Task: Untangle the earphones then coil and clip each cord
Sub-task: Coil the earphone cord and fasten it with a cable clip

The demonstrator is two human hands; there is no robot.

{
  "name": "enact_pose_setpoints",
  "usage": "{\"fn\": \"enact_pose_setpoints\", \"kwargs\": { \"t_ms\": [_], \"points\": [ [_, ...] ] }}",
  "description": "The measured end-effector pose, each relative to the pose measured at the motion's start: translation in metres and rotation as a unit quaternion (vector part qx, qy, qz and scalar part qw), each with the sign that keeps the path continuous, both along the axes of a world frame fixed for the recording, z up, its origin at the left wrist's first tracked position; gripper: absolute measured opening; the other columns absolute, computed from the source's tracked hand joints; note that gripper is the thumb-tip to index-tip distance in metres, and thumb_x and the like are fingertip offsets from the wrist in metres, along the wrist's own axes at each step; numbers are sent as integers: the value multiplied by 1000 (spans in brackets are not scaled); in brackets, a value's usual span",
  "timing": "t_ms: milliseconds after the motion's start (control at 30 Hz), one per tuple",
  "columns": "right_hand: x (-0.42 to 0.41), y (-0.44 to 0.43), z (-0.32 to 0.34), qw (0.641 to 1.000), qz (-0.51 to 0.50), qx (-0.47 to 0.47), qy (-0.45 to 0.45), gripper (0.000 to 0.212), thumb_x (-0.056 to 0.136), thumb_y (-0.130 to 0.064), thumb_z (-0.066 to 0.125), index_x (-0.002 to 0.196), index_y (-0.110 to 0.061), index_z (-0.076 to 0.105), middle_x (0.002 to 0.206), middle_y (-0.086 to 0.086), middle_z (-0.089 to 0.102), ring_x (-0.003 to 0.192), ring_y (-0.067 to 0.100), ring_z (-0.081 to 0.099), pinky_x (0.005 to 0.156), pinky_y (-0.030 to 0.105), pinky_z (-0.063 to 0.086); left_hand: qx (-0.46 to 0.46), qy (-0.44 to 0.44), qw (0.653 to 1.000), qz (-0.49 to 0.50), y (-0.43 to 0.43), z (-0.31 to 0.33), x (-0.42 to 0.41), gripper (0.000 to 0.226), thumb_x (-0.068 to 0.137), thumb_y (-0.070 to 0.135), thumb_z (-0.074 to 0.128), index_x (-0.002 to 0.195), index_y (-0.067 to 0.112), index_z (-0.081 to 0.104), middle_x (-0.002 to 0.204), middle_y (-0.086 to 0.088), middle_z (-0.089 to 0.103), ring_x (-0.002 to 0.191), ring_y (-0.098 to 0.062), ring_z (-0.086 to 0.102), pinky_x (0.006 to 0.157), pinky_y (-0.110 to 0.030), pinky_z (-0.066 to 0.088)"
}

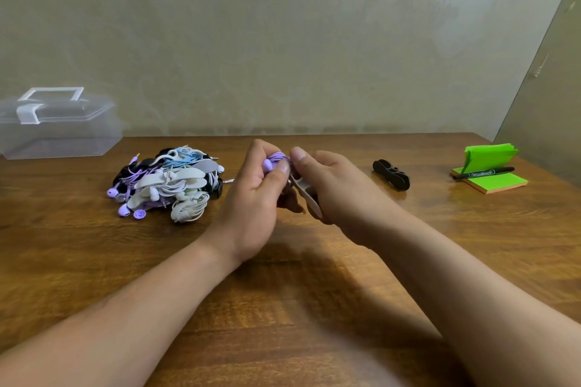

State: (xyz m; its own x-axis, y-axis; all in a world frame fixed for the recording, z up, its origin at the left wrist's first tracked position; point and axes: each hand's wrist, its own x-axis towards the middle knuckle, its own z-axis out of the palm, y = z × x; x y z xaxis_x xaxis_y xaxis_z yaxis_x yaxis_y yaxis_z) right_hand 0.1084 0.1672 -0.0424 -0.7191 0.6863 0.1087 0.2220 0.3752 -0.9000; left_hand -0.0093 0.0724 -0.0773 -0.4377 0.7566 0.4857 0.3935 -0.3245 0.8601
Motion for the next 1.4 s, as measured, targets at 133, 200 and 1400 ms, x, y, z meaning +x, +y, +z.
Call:
{"fn": "enact_pose_setpoints", "kwargs": {
  "t_ms": [133, 200, 1400],
  "points": [
    [-10, 4, -9, 997, -22, -57, 37, 54, 102, -64, 45, 109, -15, 67, 99, 18, 74, 76, 23, 63, 60, 36, 42, 7, -102, 994, -26, 6, 1, 3, 11, 111, 17, 43, 106, 9, 48, 73, 3, 59, 68, -21, 61, 71, -54, 56],
    [-14, 2, -11, 995, -27, -84, 36, 55, 100, -66, 43, 110, -17, 67, 94, 16, 73, 74, 25, 62, 58, 36, 42, 8, -118, 993, -20, 7, 2, 3, 10, 111, 17, 43, 104, 13, 50, 71, 1, 58, 63, -21, 60, 67, -48, 55],
    [17, 20, -9, 974, 223, 40, 23, 76, 83, -38, 84, 147, -28, 45, 136, -6, 67, 126, 13, 65, 112, 46, 50, -137, -234, 946, -180, -15, 14, -14, 14, 108, 23, 47, 117, 15, 54, 76, -13, 52, 45, -15, 37, 44, -27, 38]
  ]
}}
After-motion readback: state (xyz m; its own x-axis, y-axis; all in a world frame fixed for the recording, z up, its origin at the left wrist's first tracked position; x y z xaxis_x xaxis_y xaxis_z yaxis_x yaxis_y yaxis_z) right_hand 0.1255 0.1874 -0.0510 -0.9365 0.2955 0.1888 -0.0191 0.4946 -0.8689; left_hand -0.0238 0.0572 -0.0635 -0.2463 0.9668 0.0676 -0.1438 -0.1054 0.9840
